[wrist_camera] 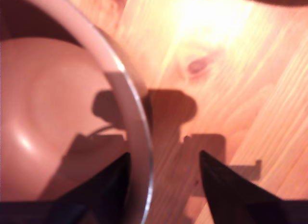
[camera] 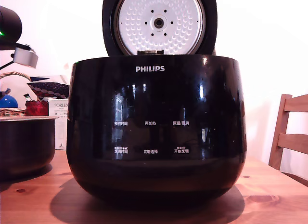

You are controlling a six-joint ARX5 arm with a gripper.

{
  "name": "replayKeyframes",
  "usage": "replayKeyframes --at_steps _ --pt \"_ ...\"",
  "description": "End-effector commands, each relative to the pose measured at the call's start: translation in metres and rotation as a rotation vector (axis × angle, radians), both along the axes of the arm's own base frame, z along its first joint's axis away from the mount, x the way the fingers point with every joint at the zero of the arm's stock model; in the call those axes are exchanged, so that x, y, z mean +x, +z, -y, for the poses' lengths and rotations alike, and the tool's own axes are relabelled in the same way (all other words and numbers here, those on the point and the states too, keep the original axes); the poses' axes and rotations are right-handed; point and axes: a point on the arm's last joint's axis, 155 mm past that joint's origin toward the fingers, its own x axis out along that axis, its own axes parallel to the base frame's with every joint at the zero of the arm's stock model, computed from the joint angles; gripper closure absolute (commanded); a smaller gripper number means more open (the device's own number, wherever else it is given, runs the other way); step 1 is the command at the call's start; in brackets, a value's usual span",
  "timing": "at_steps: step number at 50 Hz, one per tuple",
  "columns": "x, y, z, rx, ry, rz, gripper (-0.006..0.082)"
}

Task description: Pick up the metallic pot next to the rice cooker

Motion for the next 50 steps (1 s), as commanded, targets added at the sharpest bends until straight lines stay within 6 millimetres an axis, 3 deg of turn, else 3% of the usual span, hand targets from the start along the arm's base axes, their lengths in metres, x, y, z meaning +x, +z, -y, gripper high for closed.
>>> replayKeyframes --at_steps 1,18,35,50 --pt "0.000 -0.004 -0.001 0.002 -0.008 -0.017 0.0465" --pt "0.001 -0.004 -0.003 0.007 -0.037 -0.014 0.0790" --pt "0.004 0.001 -0.007 0.033 -0.032 -0.003 0.0791" --pt "0.015 0.026 -0.008 0.074 -0.039 0.034 0.0791"
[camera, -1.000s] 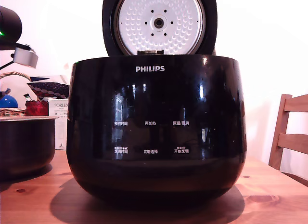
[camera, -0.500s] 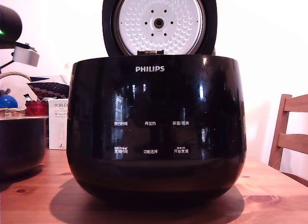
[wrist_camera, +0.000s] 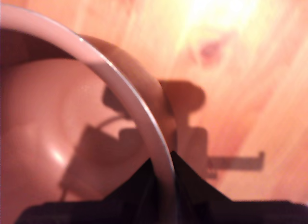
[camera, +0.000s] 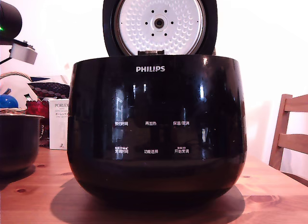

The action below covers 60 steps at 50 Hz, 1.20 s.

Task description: Pick up the metallic pot next to the rice cooker

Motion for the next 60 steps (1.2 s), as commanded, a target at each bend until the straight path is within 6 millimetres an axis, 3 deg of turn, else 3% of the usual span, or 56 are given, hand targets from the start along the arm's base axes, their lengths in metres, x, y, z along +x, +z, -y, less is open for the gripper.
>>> replayKeyframes --at_steps 1,22,43,60 --pt "0.014 0.014 0.006 -0.007 -0.005 0.047 0.0791" --pt "0.019 0.072 0.021 -0.011 0.041 0.083 0.0791" --pt "0.003 0.127 0.051 -0.069 0.093 0.142 0.0791" --pt "-0.017 0.161 0.061 -0.139 0.104 0.243 0.0791"
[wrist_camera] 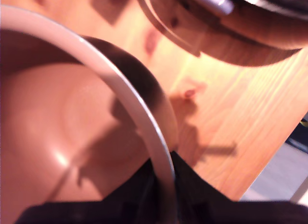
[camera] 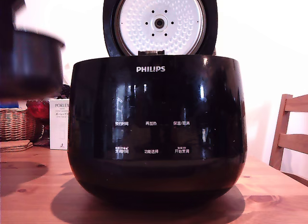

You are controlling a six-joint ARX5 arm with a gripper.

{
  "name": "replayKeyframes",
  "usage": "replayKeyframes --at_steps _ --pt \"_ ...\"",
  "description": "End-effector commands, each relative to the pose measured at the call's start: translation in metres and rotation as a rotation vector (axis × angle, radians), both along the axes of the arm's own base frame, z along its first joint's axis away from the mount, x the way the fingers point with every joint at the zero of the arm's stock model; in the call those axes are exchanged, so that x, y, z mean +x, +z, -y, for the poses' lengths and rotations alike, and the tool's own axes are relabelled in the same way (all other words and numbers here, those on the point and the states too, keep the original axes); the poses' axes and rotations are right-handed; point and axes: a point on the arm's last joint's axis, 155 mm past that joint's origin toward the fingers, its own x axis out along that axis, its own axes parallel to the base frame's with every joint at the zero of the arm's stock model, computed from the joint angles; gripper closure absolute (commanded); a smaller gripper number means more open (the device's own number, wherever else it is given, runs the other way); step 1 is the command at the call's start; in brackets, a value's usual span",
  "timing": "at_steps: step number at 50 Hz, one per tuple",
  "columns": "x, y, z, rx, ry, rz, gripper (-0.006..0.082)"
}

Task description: Pick up the metallic pot next to the rice cooker

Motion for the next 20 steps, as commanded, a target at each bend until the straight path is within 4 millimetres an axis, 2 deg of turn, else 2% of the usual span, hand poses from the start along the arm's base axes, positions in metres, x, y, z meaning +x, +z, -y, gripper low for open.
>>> replayKeyframes --at_steps 1,10,20 --pt "-0.001 0.024 0.004 -0.038 0.003 0.087 0.0791" --pt "-0.012 0.033 0.015 -0.076 -0.021 0.110 0.0791" --pt "-0.015 0.035 0.021 -0.081 -0.042 0.115 0.0791"
